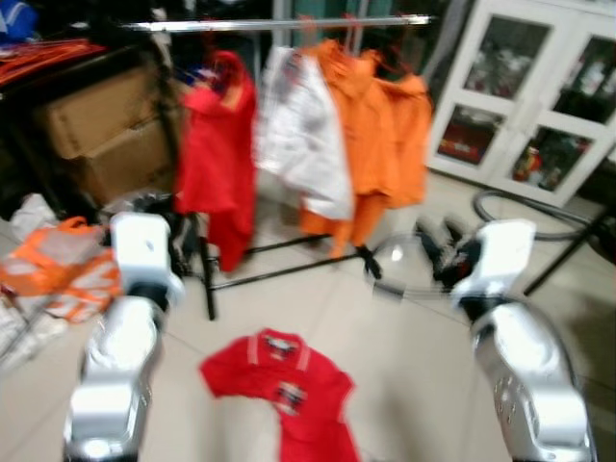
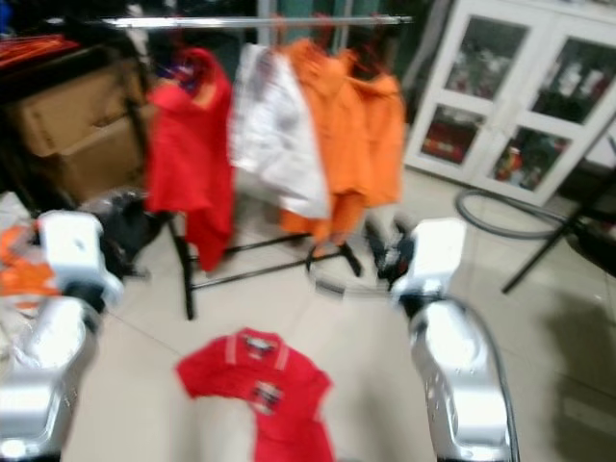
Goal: Hang hanger
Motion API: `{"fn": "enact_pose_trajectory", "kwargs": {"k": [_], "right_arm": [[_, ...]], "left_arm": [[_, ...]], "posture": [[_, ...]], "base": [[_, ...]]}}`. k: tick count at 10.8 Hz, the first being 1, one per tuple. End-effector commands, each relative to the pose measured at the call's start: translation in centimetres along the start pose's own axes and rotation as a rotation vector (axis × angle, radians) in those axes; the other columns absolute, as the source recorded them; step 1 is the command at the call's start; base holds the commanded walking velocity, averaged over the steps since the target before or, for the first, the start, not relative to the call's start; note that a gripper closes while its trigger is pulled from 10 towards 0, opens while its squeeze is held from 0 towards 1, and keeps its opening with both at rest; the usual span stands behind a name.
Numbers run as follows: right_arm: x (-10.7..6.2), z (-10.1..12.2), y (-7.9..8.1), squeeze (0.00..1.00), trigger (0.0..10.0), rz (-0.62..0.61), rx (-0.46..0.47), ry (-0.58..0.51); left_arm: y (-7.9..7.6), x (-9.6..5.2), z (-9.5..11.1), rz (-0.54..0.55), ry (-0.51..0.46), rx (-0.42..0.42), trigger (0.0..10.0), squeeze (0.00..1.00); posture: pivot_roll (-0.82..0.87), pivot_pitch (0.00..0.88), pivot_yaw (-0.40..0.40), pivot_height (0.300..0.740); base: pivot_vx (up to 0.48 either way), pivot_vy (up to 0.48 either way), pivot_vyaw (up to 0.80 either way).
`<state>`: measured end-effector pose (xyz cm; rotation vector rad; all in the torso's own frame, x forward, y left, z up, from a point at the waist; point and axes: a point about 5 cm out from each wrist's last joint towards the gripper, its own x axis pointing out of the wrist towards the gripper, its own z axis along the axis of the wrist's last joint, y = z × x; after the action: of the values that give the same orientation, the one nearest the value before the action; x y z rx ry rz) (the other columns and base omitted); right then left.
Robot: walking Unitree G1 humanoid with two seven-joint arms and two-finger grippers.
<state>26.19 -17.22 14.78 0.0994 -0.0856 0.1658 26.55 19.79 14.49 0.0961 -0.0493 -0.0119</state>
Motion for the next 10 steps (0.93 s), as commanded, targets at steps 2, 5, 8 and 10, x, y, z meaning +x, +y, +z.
{"fn": "enact_pose_trajectory", "kwargs": {"k": [2,5,8,10], "right_arm": [[-0.2,1.7,-1.2,0.0,10.0,-0.066,0.01,-0.076],[-0.2,2.6,-1.2,0.0,10.0,-0.071,0.011,-0.098],[-0.1,2.5,-0.8,0.0,10.0,-0.056,0.009,-0.058],[0.0,2.8,-0.3,0.0,10.0,-0.031,0.045,-0.067]], "left_arm": [[-0.4,0.7,0.8,-0.021,-0.031,-0.005,10.0,0.0],[-0.5,1.4,2.1,-0.035,-0.076,-0.013,10.0,0.0],[-1.0,2.1,3.0,-0.069,-0.091,-0.051,10.0,0.0],[-1.4,2.1,3.8,-0.103,-0.141,-0.015,10.0,0.0]], "posture": [[-0.15,0.0,0.024,0.74],[-0.15,0.0,0.03,0.74],[-0.16,0.0,0.031,0.74],[-0.16,0.0,0.024,0.74]], "base": [[0.0,-0.48,0.0],[0.0,-0.48,0.0],[0.0,0.0,0.0],[0.169,0.0,-0.4]]}}
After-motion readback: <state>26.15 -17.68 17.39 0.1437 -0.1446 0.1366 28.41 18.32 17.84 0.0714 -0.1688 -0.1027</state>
